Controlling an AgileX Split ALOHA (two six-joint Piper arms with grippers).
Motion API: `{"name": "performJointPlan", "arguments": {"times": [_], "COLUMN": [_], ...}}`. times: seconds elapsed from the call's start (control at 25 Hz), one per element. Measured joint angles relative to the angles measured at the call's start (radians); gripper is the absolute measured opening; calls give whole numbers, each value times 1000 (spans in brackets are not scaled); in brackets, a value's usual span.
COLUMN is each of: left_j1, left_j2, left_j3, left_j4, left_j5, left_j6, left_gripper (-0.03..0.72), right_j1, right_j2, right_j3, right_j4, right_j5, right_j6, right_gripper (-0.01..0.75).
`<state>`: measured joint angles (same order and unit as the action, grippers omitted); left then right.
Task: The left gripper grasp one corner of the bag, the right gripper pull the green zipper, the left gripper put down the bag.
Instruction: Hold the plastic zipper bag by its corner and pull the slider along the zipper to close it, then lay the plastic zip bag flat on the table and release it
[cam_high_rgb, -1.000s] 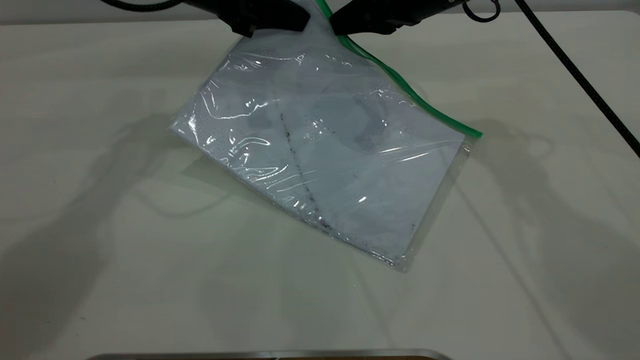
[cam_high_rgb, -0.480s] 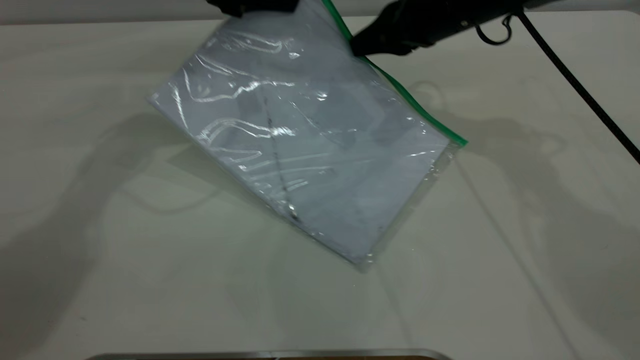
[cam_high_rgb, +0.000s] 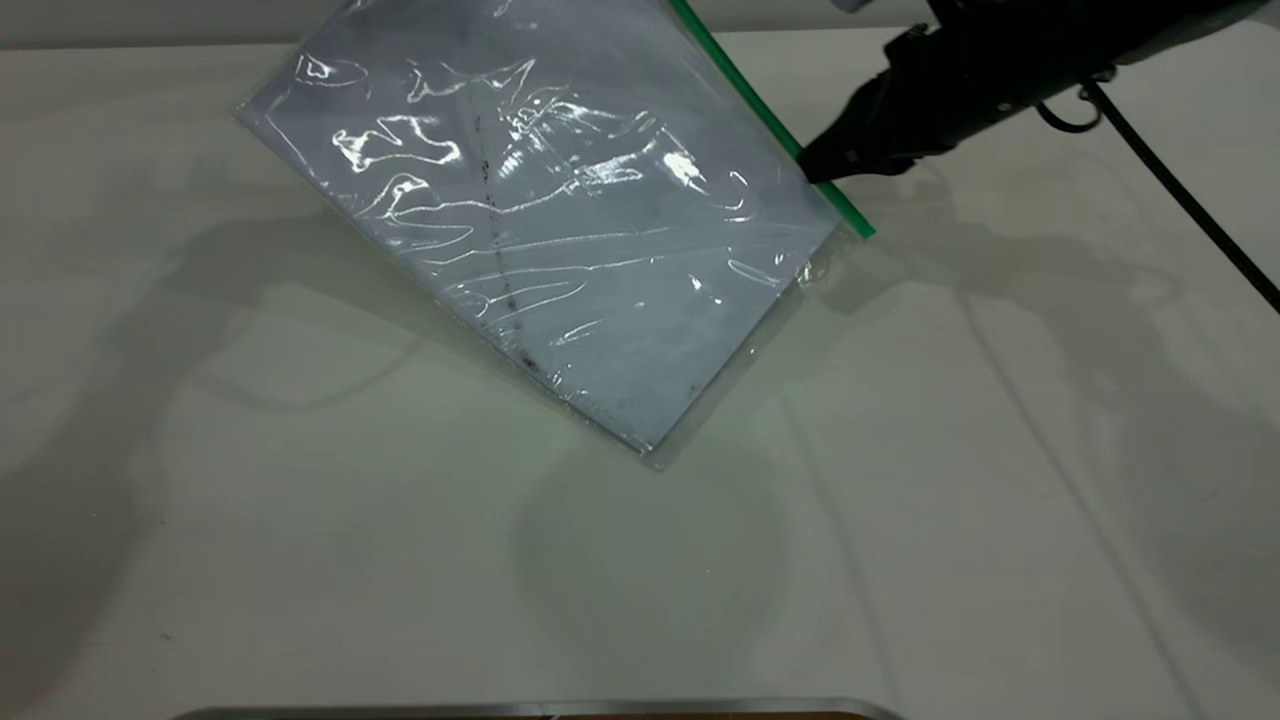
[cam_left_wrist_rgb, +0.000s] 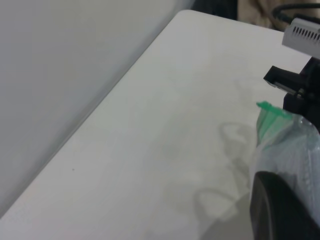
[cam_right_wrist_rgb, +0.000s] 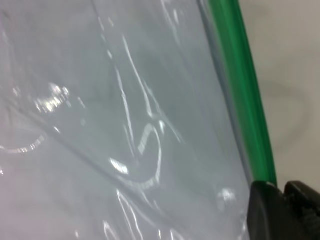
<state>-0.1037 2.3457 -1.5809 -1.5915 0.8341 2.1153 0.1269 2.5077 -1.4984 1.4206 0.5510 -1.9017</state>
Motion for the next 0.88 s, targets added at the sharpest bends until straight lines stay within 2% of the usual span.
{"name": "performJointPlan", "arguments": {"times": [0.24, 0.4, 0.56, 0.64, 0.72, 0.88], "left_j1": [11, 11, 11, 11, 8, -32], "left_j2": [-6, -7, -7, -7, -5, 41], "left_j3": [0, 0, 0, 0, 0, 0], "left_j4": [-6, -4, -4, -1, 15, 29], "left_j5": [7, 9, 9, 9, -1, -78], "left_j6": [0, 0, 0, 1, -13, -108], "left_gripper": [59, 59, 60, 60, 60, 64], "right_j1": [-46, -52, -52, -57, -63, -64], "right_j2": [20, 22, 16, -3, -50, -198], "right_j3": [0, 0, 0, 3, 8, 9], "right_j4": [-78, -77, -46, -32, -26, -50], "right_j5": [3, 15, 27, 33, 54, 181], "right_j6": [37, 49, 50, 50, 57, 146], "right_gripper": [43, 45, 81, 150, 263, 448]}}
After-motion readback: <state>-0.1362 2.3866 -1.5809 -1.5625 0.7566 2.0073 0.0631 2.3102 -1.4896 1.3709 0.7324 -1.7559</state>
